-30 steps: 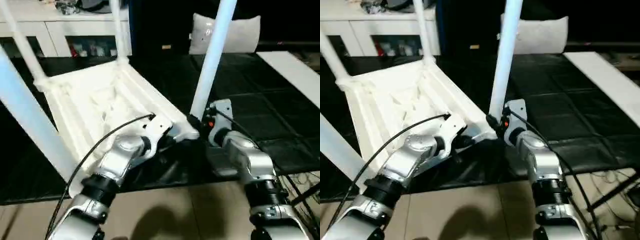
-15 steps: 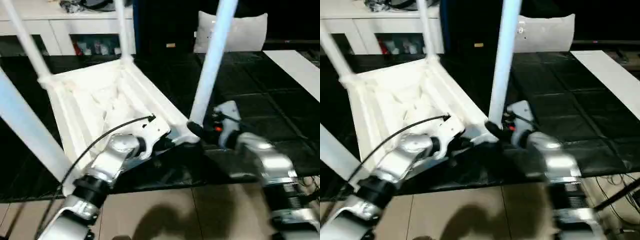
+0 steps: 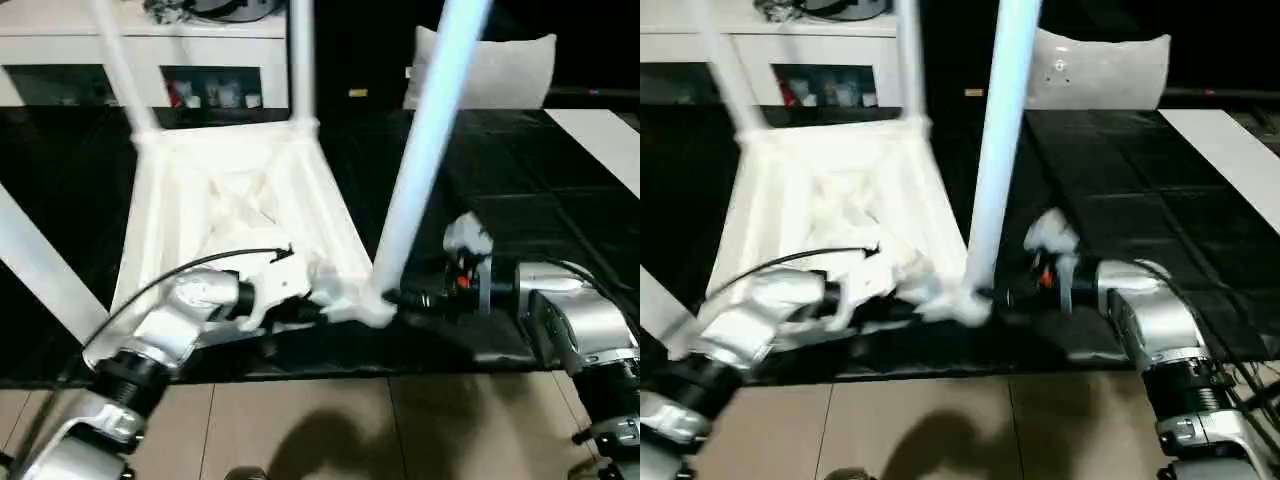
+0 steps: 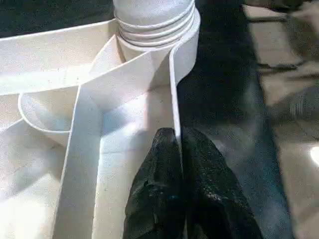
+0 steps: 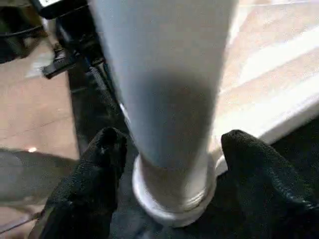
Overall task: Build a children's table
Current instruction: Rotate leg to tighten
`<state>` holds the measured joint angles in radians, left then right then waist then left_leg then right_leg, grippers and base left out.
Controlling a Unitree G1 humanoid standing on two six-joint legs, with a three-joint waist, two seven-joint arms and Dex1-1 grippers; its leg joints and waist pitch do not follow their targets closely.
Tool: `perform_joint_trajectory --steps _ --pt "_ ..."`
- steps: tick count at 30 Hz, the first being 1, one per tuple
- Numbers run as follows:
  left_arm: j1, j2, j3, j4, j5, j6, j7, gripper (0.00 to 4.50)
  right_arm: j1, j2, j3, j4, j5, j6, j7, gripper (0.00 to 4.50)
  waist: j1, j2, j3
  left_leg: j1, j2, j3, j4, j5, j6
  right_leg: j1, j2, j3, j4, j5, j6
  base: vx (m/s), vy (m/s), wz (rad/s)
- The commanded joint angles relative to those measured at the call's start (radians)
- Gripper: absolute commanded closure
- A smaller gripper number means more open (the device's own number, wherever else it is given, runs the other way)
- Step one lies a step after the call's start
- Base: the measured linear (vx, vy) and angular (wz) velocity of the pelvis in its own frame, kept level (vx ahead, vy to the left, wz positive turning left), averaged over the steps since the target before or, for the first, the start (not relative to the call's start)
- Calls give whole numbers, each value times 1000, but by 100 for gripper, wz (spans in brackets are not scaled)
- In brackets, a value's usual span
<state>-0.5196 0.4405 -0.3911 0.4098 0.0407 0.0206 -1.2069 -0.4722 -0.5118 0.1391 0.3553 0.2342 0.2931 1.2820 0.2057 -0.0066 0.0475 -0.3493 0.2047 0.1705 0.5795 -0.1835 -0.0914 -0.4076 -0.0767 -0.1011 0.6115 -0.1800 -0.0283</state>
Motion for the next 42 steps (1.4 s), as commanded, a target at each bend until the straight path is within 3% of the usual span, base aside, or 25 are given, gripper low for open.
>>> perform_joint_trajectory --steps 1,9,14,15,16,22,24,25,26,28,31,32,33,34,35,37,42 --pt "-2 8 -64 -11 14 -19 -77 450 -20 -12 20 8 13 -10 50 156 -4 -15 -63 2 34 -2 -58 -163 57 54 -77 58 -73 -255 -151 0 0 0" --pt "-18 15 -61 6 2 -41 -114 450 -29 -7 40 40 17 -20 106 238 -2 -21 -65 -1 32 -4 -59 -174 43 57 -79 57 -73 -275 -138 0 0 0" --pt "-18 5 -57 14 -5 -43 -124 450 -31 3 42 60 19 -24 120 256 -1 -23 -66 -1 32 -4 -57 -164 43 57 -77 57 -69 -243 -148 0 0 0" --pt "-17 0 -56 13 -8 -37 -120 450 -26 5 42 55 22 -20 120 257 -1 -18 -66 -1 32 -4 -57 -165 43 56 -77 57 -69 -241 -149 0 0 0" --pt "-16 -3 -54 13 -10 -32 -117 450 -22 6 42 51 24 -18 121 257 -2 -22 -66 -1 32 -3 -57 -170 42 57 -77 57 -71 -246 -148 0 0 0" --pt "0 -69 -4 -5 -52 103 -21 450 37 61 -12 -25 79 27 30 259 3 -21 -65 0 32 -4 -58 -175 38 57 -77 58 -73 -257 -145 0 0 0" --pt "-2 -100 11 -1 -58 137 24 450 43 94 -21 -30 63 26 -46 259 0 -20 -63 0 31 -6 -60 -193 31 57 -78 55 -79 -306 -135 0 0 0" --pt "-5 -139 30 3 -64 180 86 450 50 138 -33 -32 36 23 -153 259 -9 -19 -55 1 27 -7 -64 -229 12 53 -80 52 -92 -396 -109 0 0 0" --pt "-7 -164 41 0 -68 207 123 450 45 167 -42 -26 17 32 -230 259 -9 -19 -55 1 27 -7 -64 -229 12 53 -80 52 -92 -396 -109 0 0 0" --pt "-9 -182 49 -3 -70 227 149 450 41 188 -49 -21 3 42 -286 260 -26 -21 -57 -3 22 -14 -68 -242 -6 60 -85 45 -103 -496 -59 0 0 0" --pt "-21 -252 81 -11 -75 300 248 450 21 263 -79 -9 -31 99 -470 261 -53 -22 -59 -1 20 -11 -66 -231 6 55 -79 48 -105 -463 -57 0 0 0" --pt "-25 -271 89 -8 -72 311 279 450 16 281 -86 -6 -39 103 -512 261 -53 -22 -59 -1 20 -11 -66 -231 6 55 -79 48 -105 -463 -57 0 0 0" --pt "-37 -324 113 6 -64 336 371 450 1 332 -112 11 -59 116 -635 261 -54 -2 -59 0 20 -13 -66 -225 8 52 -80 51 -102 -444 -68 0 0 0" --pt "-37 -324 113 6 -64 336 371 450 1 332 -112 11 -59 116 -635 261 -62 -7 -58 -2 22 -11 -67 -224 6 51 -76 51 -105 -431 -72 0 0 0" --pt "-52 -387 144 24 -49 361 486 450 -16 386 -145 31 -79 120 -768 261 -64 -14 -63 -5 19 -11 -65 -197 3 57 -76 50 -96 -390 -77 0 0 0" --pt "-65 -435 162 41 -36 370 575 450 -26 421 -167 54 -97 77 -853 261 -66 -10 -65 -2 19 -8 -63 -179 6 54 -76 53 -96 -357 -88 0 0 0" --pt "-58 -415 136 32 -15 347 551 450 -10 412 -171 59 -87 22 -818 261 -55 -10 -71 -11 14 -3 -57 -99 57 64 -71 56 -79 -182 -117 0 0 0"
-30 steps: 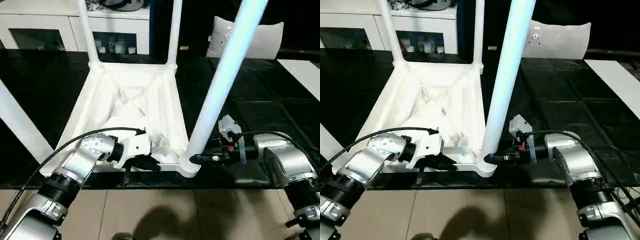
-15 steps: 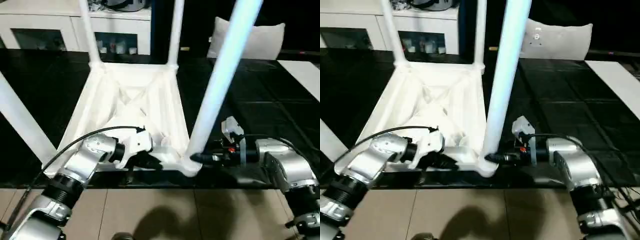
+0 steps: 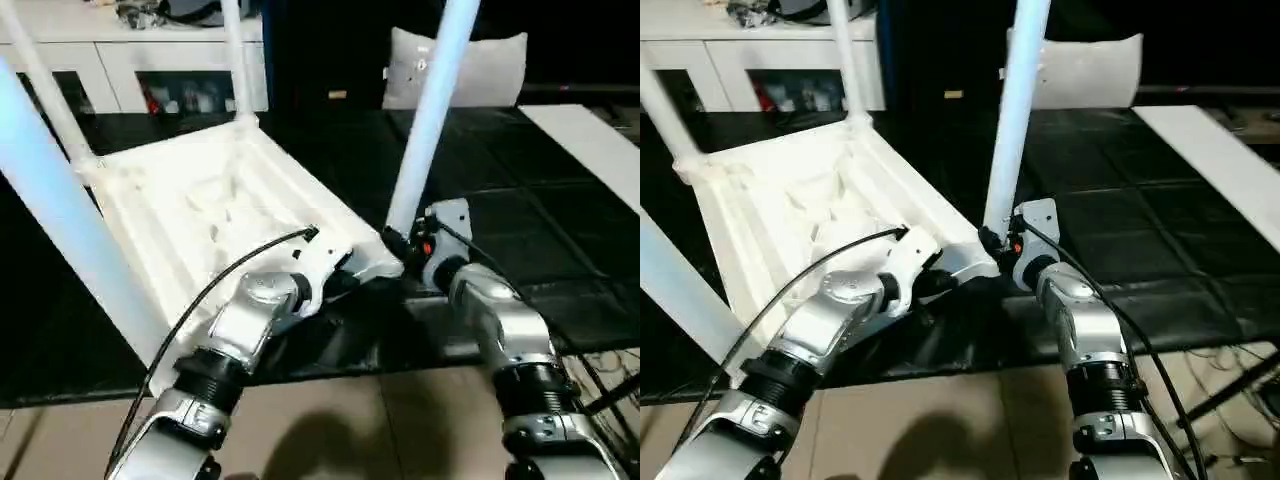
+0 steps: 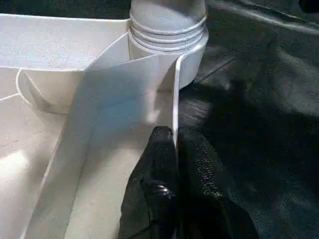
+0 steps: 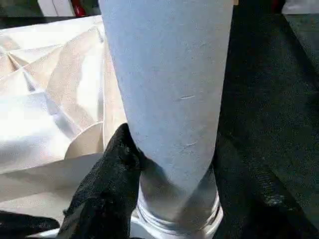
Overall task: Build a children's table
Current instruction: Rotate leg to tighten
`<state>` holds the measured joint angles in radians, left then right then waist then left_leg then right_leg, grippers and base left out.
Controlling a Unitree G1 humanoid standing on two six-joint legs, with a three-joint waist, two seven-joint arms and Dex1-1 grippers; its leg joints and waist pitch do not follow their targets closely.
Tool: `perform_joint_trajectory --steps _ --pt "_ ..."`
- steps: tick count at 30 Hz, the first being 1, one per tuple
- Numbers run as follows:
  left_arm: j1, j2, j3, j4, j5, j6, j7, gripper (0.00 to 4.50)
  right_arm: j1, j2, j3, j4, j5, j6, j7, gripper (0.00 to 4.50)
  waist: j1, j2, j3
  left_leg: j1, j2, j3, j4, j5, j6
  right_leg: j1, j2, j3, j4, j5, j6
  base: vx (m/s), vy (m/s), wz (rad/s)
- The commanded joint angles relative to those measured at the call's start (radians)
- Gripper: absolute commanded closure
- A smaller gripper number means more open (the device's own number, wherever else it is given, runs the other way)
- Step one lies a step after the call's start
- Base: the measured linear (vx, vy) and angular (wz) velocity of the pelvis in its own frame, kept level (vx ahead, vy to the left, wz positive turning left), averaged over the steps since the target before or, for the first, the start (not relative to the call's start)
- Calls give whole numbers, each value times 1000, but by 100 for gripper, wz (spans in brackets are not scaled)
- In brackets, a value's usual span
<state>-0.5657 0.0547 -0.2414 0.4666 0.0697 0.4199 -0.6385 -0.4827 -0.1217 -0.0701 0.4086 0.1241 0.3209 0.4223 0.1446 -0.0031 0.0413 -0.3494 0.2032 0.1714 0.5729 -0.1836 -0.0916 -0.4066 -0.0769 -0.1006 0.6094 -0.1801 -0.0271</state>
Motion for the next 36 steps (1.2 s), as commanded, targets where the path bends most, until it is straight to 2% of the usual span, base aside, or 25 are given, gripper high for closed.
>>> perform_joint_trajectory --steps 1,2,3,5,7,10,11,12,15,16,17,18,19,20,22,23,24,26,29,30,33,36 --pt "-11 -28 -13 -26 -41 -52 -17 450 2 22 36 4 24 -5 41 206 7 -13 -65 -11 16 -4 -50 -94 59 64 -71 55 -75 -177 -120 0 0 0" --pt "-10 -28 -13 -27 -39 -51 -17 450 3 23 35 3 24 -5 41 206 8 -12 -65 -11 16 -4 -50 -91 61 65 -71 55 -75 -174 -122 0 0 0" --pt "-9 -14 -9 -25 -35 -55 -23 450 9 12 24 -5 35 -5 58 192 8 -5 -64 -10 17 -5 -52 -95 62 63 -71 54 -76 -181 -126 0 0 0" --pt "-3 36 -3 -21 -21 -71 -51 450 24 -44 3 -22 45 -29 117 174 9 -5 -61 -7 19 -5 -54 -131 62 63 -72 53 -84 -228 -113 0 0 0" --pt "1 61 -7 -17 -13 -89 -65 450 29 -90 14 -18 38 -55 173 163 10 -2 -60 -8 20 -6 -56 -147 56 63 -71 52 -85 -252 -109 0 0 0" --pt "9 95 -18 -17 -7 -113 -100 450 37 -151 33 -17 36 -86 259 151 11 -5 -58 -7 19 -6 -55 -164 55 64 -73 51 -91 -299 -93 0 0 0" --pt "13 108 -23 -17 -5 -126 -115 450 39 -169 35 -17 40 -93 291 123 11 -5 -58 -7 19 -6 -55 -162 56 63 -73 52 -91 -303 -90 0 0 0" --pt "13 109 -24 -17 -5 -127 -116 450 39 -171 35 -17 40 -94 293 123 12 -4 -58 -8 19 -6 -55 -160 58 63 -73 51 -91 -305 -90 0 0 0" --pt "27 154 -51 -25 -3 -171 -191 450 48 -236 54 -19 57 -124 424 93 12 -10 -60 -10 20 -5 -53 -143 69 64 -72 52 -86 -270 -102 0 0 0" --pt "27 154 -51 -25 -3 -171 -191 450 48 -236 54 -19 57 -124 424 83 14 -8 -62 -9 21 -6 -51 -142 72 64 -73 52 -83 -259 -108 0 0 0" --pt "31 176 -66 -28 -3 -195 -234 450 54 -264 69 -20 61 -137 485 75 15 -9 -62 -9 22 -6 -50 -131 80 64 -72 51 -79 -228 -125 0 0 0" --pt "34 191 -77 -27 -3 -213 -262 450 56 -283 79 -16 65 -148 529 69 15 -9 -61 -10 23 -5 -49 -132 87 64 -73 52 -79 -225 -131 0 0 0" --pt "35 213 -93 -27 -2 -244 -306 450 59 -311 99 -16 62 -159 583 60 16 -14 -60 -10 23 -5 -49 -135 90 64 -73 51 -80 -230 -131 0 0 0" --pt "35 233 -105 -26 -6 -269 -349 450 60 -336 121 -16 54 -175 625 47 20 -13 -60 -9 25 -5 -49 -134 92 63 -74 52 -79 -235 -134 0 0 0" --pt "33 269 -134 -25 -5 -313 -424 450 55 -368 150 -6 46 -202 700 47 23 -13 -58 -7 25 -4 -50 -141 90 60 -74 52 -81 -249 -134 0 0 0" --pt "32 282 -146 -24 -2 -330 -450 450 51 -375 156 1 48 -209 727 47 27 -17 -57 -8 26 -3 -50 -149 91 61 -74 52 -80 -264 -130 0 0 0" --pt "32 293 -157 -23 1 -346 -472 450 47 -379 159 8 54 -209 753 47 33 -12 -56 -3 29 -3 -51 -162 86 55 -76 53 -82 -289 -132 0 0 0" --pt "34 323 -185 -31 0 -390 -547 450 28 -380 163 30 64 -213 800 71 38 -18 -56 -2 33 -3 -52 -164 82 55 -76 54 -80 -290 -137 0 0 0" --pt "36 356 -212 -44 -3 -426 -626 450 11 -383 179 46 84 -204 867 106 53 -12 -57 5 37 -3 -50 -173 72 49 -77 58 -74 -260 -161 0 0 0" --pt "33 363 -217 -42 -3 -434 -641 450 8 -385 186 50 93 -197 887 117 53 -15 -57 1 37 -4 -51 -176 71 52 -77 57 -70 -250 -167 0 0 0" --pt "24 371 -224 -31 -1 -452 -658 450 3 -391 205 53 109 -174 932 137 57 -13 -56 0 36 -5 -50 -185 69 53 -79 57 -72 -268 -161 0 0 0" --pt "9 378 -228 -13 1 -473 -685 450 -3 -391 221 65 110 -165 981 168 62 -16 -57 0 36 -5 -51 -185 63 53 -80 57 -73 -280 -154 0 0 0"
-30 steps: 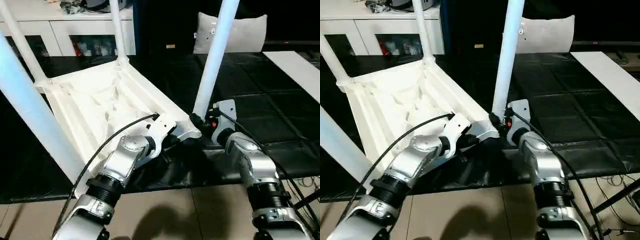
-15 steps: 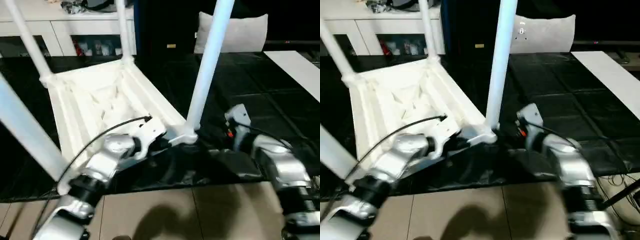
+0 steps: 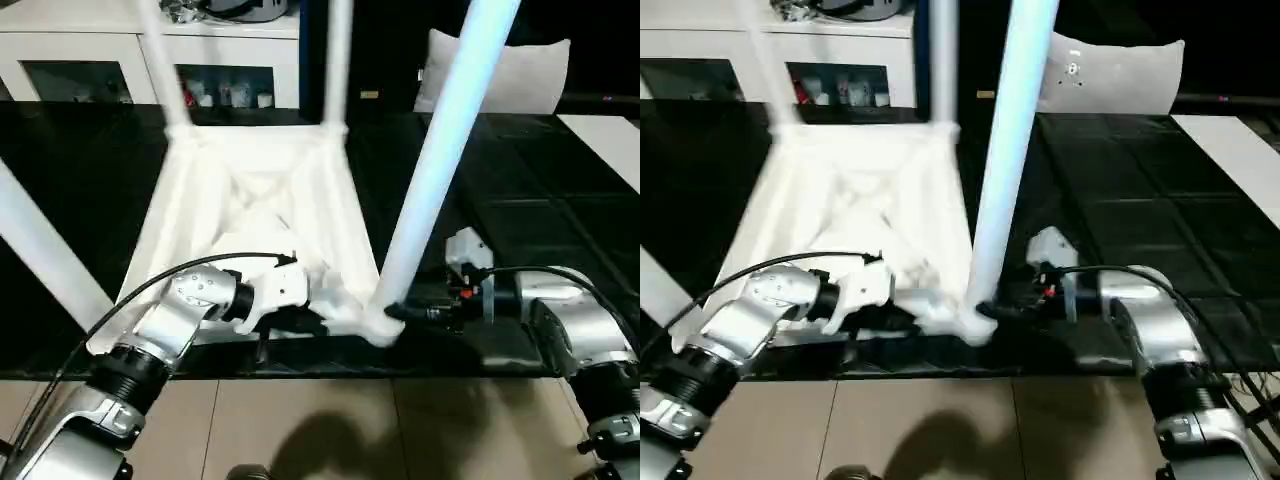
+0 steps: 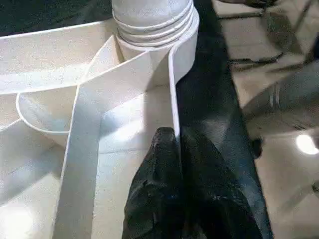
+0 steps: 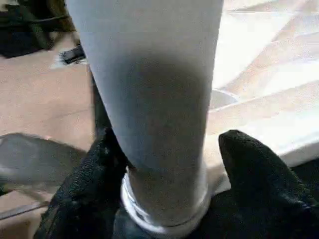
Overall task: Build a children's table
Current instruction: Rotate leg to tighten
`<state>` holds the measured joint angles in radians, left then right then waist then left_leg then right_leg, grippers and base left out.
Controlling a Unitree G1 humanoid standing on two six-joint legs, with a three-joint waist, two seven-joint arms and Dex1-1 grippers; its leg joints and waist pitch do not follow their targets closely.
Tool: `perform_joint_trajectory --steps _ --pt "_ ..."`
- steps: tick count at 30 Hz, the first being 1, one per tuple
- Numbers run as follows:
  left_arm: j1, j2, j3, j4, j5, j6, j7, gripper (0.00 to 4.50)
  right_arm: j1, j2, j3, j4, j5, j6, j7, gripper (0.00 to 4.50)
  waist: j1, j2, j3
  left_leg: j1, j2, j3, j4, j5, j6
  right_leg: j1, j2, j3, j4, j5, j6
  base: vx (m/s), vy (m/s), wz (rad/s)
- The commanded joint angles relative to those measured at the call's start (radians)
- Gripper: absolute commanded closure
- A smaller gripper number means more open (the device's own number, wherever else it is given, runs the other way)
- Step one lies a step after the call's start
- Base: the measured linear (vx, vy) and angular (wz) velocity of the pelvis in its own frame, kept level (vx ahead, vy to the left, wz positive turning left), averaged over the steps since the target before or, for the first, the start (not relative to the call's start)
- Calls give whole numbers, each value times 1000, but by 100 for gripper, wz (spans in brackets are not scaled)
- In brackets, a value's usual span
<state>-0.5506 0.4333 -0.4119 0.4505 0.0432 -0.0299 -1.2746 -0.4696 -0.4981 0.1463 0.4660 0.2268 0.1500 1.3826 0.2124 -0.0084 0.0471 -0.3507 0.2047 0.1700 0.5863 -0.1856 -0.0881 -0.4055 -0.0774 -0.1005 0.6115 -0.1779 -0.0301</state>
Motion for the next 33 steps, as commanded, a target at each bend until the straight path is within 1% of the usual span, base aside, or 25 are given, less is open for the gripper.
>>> perform_joint_trajectory --steps 1,4,5,9,10,12,13,15,17,18,19,20,21,22,23,24,25,26,27,28,29,30,31,32,33 --pt "-9 1 -59 7 28 -28 -57 450 -18 -13 6 13 8 8 31 173 -5 -10 -63 1 33 -3 -63 -186 57 52 -80 57 -76 -287 -150 0 0 0" --pt "-14 0 -59 14 29 -37 -66 450 -24 -7 6 28 7 7 44 204 -3 -12 -64 0 34 -5 -64 -180 53 53 -80 57 -74 -288 -145 0 0 0" --pt "-18 1 -60 19 27 -43 -72 450 -32 -3 8 39 13 8 53 218 -4 -9 -64 0 34 -5 -64 -182 51 53 -80 57 -74 -284 -149 0 0 0" --pt "-21 -3 -58 29 23 -47 -76 450 -32 3 9 41 24 16 67 243 -3 -10 -64 -1 33 -5 -63 -177 50 54 -80 56 -74 -286 -148 0 0 0" --pt "-19 -4 -56 30 21 -44 -77 450 -25 4 10 34 28 22 72 245 -2 -4 -64 0 33 -5 -63 -182 47 52 -80 56 -75 -291 -148 0 0 0" --pt "-15 -4 -53 28 15 -37 -77 450 -15 5 10 22 36 33 76 250 -2 -8 -64 0 33 -5 -64 -186 45 54 -79 56 -75 -291 -146 0 0 0" --pt "-8 -9 -45 21 5 -15 -70 450 1 6 7 5 46 46 77 251 -3 -6 -65 1 34 -5 -64 -185 45 53 -79 56 -75 -285 -148 0 0 0" --pt "-2 -18 -36 13 -3 15 -56 450 17 8 2 -10 54 59 69 251 -2 -8 -65 0 34 -5 -63 -179 46 54 -78 57 -73 -271 -150 0 0 0" --pt "1 -34 -26 10 0 56 -17 450 37 26 -15 -30 68 66 37 251 1 -9 -65 0 34 -4 -62 -174 47 53 -79 57 -72 -266 -156 0 0 0" --pt "3 -53 -13 6 -7 95 16 450 44 50 -34 -45 73 91 -29 251 1 -9 -65 0 34 -4 -62 -174 47 53 -79 57 -72 -266 -156 0 0 0" --pt "4 -66 -3 3 -13 121 38 450 48 66 -47 -55 75 110 -76 251 -1 -9 -61 0 33 -5 -66 -186 41 53 -79 56 -77 -300 -147 0 0 0" --pt "4 -85 9 2 -16 153 75 450 49 87 -58 -59 60 118 -148 251 -4 -7 -58 0 31 -6 -69 -207 29 53 -79 54 -84 -358 -129 0 0 0" --pt "3 -114 28 -2 -22 200 128 450 48 117 -72 -52 33 116 -244 251 -5 -4 -57 2 29 -8 -70 -221 24 52 -81 52 -90 -399 -117 0 0 0" --pt "1 -155 51 -7 -31 260 198 450 41 154 -87 -41 -4 128 -373 252 -15 -4 -53 5 28 -8 -73 -243 2 48 -83 51 -98 -466 -94 0 0 0" --pt "0 -178 63 -11 -33 290 238 450 34 177 -98 -35 -21 139 -444 252 -26 -6 -53 2 23 -12 -74 -255 -10 53 -85 45 -104 -518 -73 -65 3 -11" --pt "-2 -205 74 -14 -31 320 285 450 27 203 -112 -34 -38 165 -526 252 -30 -7 -55 -1 21 -15 -75 -252 -12 58 -86 41 -107 -533 -59 0 0 0" --pt "-6 -227 84 -9 -23 335 328 450 19 224 -124 -33 -54 186 -597 253 -45 -7 -55 -6 21 -17 -78 -250 -13 60 -83 40 -109 -524 -45 0 0 0" --pt "-6 -227 84 -9 -23 335 328 450 19 224 -124 -33 -54 186 -597 253 -51 -6 -56 -4 21 -17 -78 -252 -13 57 -82 41 -109 -514 -46 0 0 0" --pt "-12 -252 98 3 -18 338 379 450 6 246 -139 -21 -70 213 -674 253 -61 -7 -57 1 20 -15 -76 -252 -7 52 -80 43 -111 -494 -52 0 0 0" --pt "-21 -297 125 18 -17 359 461 450 -15 283 -171 3 -86 260 -796 253 -68 -8 -58 -2 18 -14 -75 -241 1 53 -78 44 -108 -469 -60 0 0 0" --pt "-26 -329 140 27 -9 369 522 450 -21 310 -193 11 -85 265 -867 253 -70 -6 -59 0 16 -11 -72 -226 7 51 -75 45 -108 -450 -66 0 0 0" --pt "-29 -343 147 29 -3 375 553 450 -22 324 -203 12 -82 259 -897 253 -71 -8 -57 1 14 -8 -71 -217 11 49 -75 46 -111 -451 -62 0 0 0" --pt "-31 -362 149 29 3 380 581 450 -17 341 -209 6 -78 241 -919 253 -69 -7 -59 3 13 -8 -70 -212 13 49 -76 47 -110 -451 -60 0 0 0" --pt "-29 -368 150 25 5 383 587 450 -13 346 -209 2 -79 235 -923 253 -67 -8 -62 1 14 -7 -69 -200 16 51 -78 48 -108 -437 -60 0 0 0" --pt "-26 -382 152 14 10 393 600 450 -6 356 -210 -9 -83 220 -932 253 -64 -7 -64 -2 17 -7 -70 -177 24 53 -76 50 -103 -395 -66 0 0 0"
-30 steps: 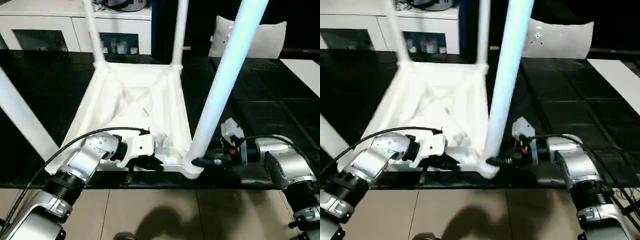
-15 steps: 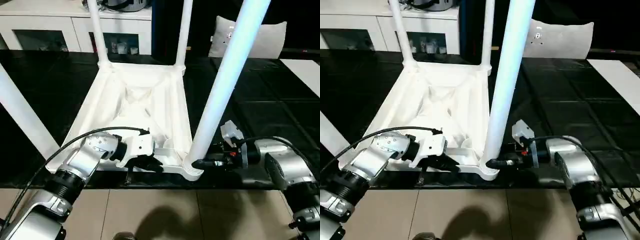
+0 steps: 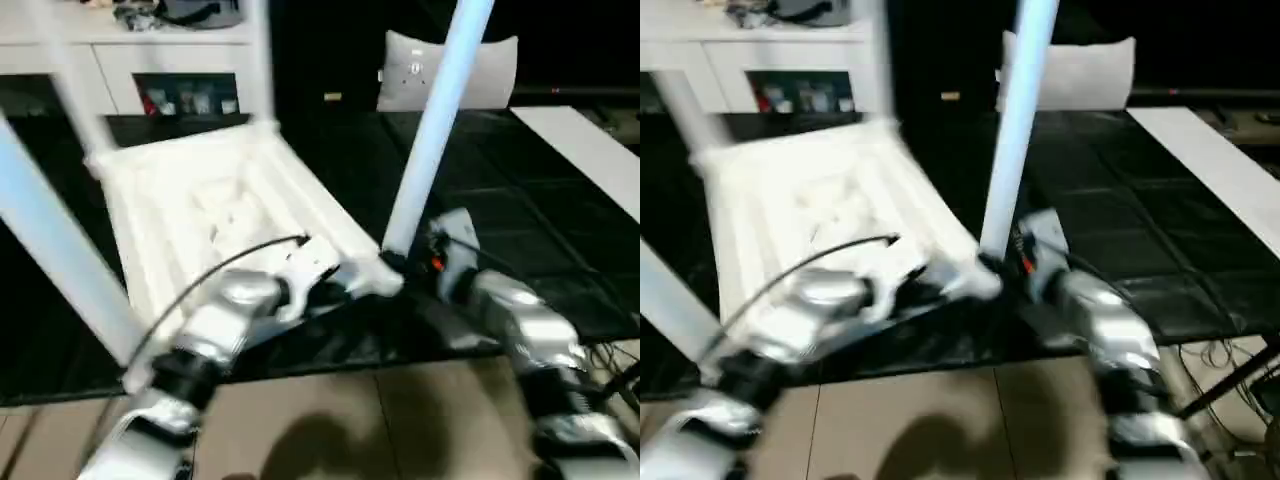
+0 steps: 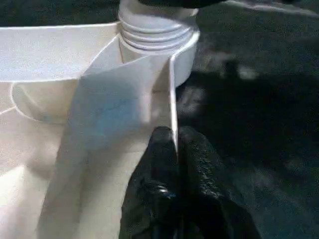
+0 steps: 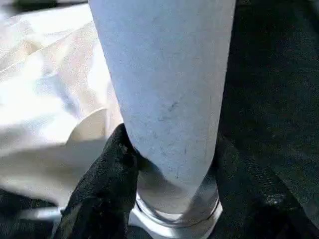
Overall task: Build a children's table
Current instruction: Rotate leg to tighten
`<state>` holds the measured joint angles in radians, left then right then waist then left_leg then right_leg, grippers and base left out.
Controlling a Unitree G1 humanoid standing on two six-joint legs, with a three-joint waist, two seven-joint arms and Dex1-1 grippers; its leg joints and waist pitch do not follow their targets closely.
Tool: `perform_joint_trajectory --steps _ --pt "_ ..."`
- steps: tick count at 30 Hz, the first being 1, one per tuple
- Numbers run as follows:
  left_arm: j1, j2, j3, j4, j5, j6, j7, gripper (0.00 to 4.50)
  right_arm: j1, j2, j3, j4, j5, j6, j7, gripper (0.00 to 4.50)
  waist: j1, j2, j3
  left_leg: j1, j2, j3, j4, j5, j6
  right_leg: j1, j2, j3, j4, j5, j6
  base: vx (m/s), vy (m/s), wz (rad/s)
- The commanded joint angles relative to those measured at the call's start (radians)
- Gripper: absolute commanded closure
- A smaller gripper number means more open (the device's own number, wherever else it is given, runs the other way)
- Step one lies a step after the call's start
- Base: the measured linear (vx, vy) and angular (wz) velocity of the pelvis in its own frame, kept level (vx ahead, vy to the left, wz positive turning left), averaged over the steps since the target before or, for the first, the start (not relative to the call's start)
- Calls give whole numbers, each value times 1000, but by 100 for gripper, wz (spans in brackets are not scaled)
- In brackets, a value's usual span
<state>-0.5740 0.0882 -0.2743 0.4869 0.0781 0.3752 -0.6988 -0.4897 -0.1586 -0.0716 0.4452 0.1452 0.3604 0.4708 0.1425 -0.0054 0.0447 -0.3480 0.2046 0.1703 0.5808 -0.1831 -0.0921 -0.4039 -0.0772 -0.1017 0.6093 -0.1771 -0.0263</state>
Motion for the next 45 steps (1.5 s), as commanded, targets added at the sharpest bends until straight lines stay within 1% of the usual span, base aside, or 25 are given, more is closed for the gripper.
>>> perform_joint_trajectory --steps 1,3,4,6,9,11,12,15,16,17,18,19,22,23,25,26,27,28,29,31,34,35,37,40,45 --pt "-2 -41 15 -27 -23 -9 30 450 17 21 7 8 -4 6 -24 200 9 -9 -63 -4 18 -6 -63 -161 35 51 -74 53 -95 -342 -82 0 0 0" --pt "2 -45 9 -33 -23 -4 27 450 27 23 15 -5 -5 -1 -16 186 11 -9 -65 -9 20 -6 -63 -135 43 55 -72 54 -85 -265 -103 31 -5 3" --pt "11 -44 -4 -44 -20 -4 24 450 48 21 31 -38 0 -7 15 180 12 -3 -66 -9 20 -7 -63 -126 46 57 -72 55 -80 -222 -118 0 0 0" --pt "22 -20 -14 -55 -15 -18 10 450 68 -8 46 -69 -5 -16 51 151 15 -4 -65 -11 21 -7 -63 -126 51 61 -73 55 -78 -196 -125 0 0 0" --pt "22 -1 -15 -54 -9 -23 -1 450 70 -35 47 -72 0 -32 81 133 16 -4 -63 -10 19 -5 -63 -138 55 61 -74 54 -83 -229 -120 0 0 0" --pt "22 59 -51 -39 20 -90 -62 450 66 -96 45 -61 13 -68 163 107 15 -6 -61 -9 20 -6 -65 -158 54 61 -73 54 -88 -275 -102 0 0 0" --pt "22 86 -64 -32 30 -120 -93 450 64 -127 47 -54 14 -90 208 99 19 -4 -60 -7 19 -6 -65 -166 55 59 -75 53 -92 -291 -96 0 0 0" --pt "22 131 -75 -23 37 -149 -140 450 71 -192 64 -59 25 -123 332 85 24 -3 -57 -3 21 -5 -66 -190 53 55 -75 54 -96 -349 -79 0 0 0" --pt "21 147 -78 -20 37 -165 -161 450 75 -219 75 -67 30 -127 383 67 26 -3 -58 -5 21 -6 -66 -189 54 57 -75 53 -95 -347 -80 0 0 0" --pt "21 168 -85 -19 36 -182 -190 450 79 -250 89 -71 30 -138 438 55 29 -5 -58 -6 23 -7 -65 -191 60 57 -75 53 -94 -342 -81 0 0 0" --pt "22 186 -92 -21 36 -202 -221 450 81 -278 103 -73 28 -144 483 48 31 -3 -59 -5 25 -8 -66 -193 62 56 -76 53 -93 -340 -84 0 0 0" --pt "26 222 -109 -27 26 -236 -285 450 81 -324 133 -69 14 -182 555 48 31 -4 -58 -6 25 -7 -65 -185 63 56 -75 55 -91 -318 -93 0 0 0" --pt "28 254 -131 -29 22 -283 -339 450 75 -359 152 -55 14 -207 624 48 36 -4 -61 -6 27 -5 -61 -171 70 57 -75 55 -80 -261 -125 0 0 0" --pt "33 282 -154 -29 19 -339 -401 450 62 -378 159 -40 22 -220 681 48 37 -4 -61 -7 27 -5 -60 -164 73 57 -75 55 -78 -244 -136 0 0 0" --pt "37 309 -176 -32 16 -383 -470 450 47 -388 164 -24 36 -230 742 48 40 -4 -62 -7 27 -5 -59 -166 77 58 -75 54 -77 -252 -144 0 0 0" --pt "38 313 -180 -33 15 -389 -482 450 45 -389 165 -22 38 -230 752 48 43 -9 -60 -8 28 -4 -59 -165 79 57 -76 54 -76 -261 -146 0 0 0" --pt "38 313 -180 -33 15 -389 -482 450 45 -389 165 -22 38 -230 752 65 43 -9 -60 -8 28 -4 -59 -165 79 57 -76 54 -76 -261 -146 0 0 0" --pt "42 330 -193 -43 4 -411 -540 450 37 -394 175 -14 56 -227 804 83 52 -4 -61 -3 31 -4 -59 -168 76 53 -77 54 -77 -268 -155 0 0 0" --pt "44 337 -197 -52 -6 -414 -569 450 35 -394 183 -12 66 -225 828 83 56 -11 -61 -1 33 -2 -59 -172 76 52 -77 56 -76 -268 -158 0 0 0" --pt "46 345 -203 -70 -23 -419 -613 450 30 -386 199 -11 81 -214 864 87 63 -6 -60 -2 35 -4 -60 -182 70 51 -79 57 -74 -271 -165 0 0 0" --pt "40 349 -210 -67 -24 -439 -625 450 29 -361 219 -5 96 -206 906 127 68 -7 -60 -1 35 -5 -60 -197 66 50 -80 57 -74 -283 -165 0 0 0" --pt "39 348 -210 -66 -23 -440 -625 450 29 -356 222 -5 99 -200 913 128 68 -7 -59 -4 35 -6 -61 -203 61 51 -81 56 -75 -299 -157 0 0 0" --pt "38 345 -208 -62 -22 -444 -626 450 31 -347 227 -5 102 -192 928 164 69 -8 -59 -2 35 -6 -61 -205 56 50 -81 57 -78 -319 -148 0 0 0" --pt "35 342 -205 -52 -20 -452 -629 450 28 -344 234 6 102 -189 948 175 74 -7 -60 -1 35 -6 -61 -206 50 49 -81 59 -78 -322 -143 0 0 0" --pt "35 344 -201 -46 -21 -454 -630 450 24 -338 241 23 110 -188 965 214 76 -9 -61 -2 34 -6 -60 -197 50 50 -81 58 -76 -312 -141 0 0 0"
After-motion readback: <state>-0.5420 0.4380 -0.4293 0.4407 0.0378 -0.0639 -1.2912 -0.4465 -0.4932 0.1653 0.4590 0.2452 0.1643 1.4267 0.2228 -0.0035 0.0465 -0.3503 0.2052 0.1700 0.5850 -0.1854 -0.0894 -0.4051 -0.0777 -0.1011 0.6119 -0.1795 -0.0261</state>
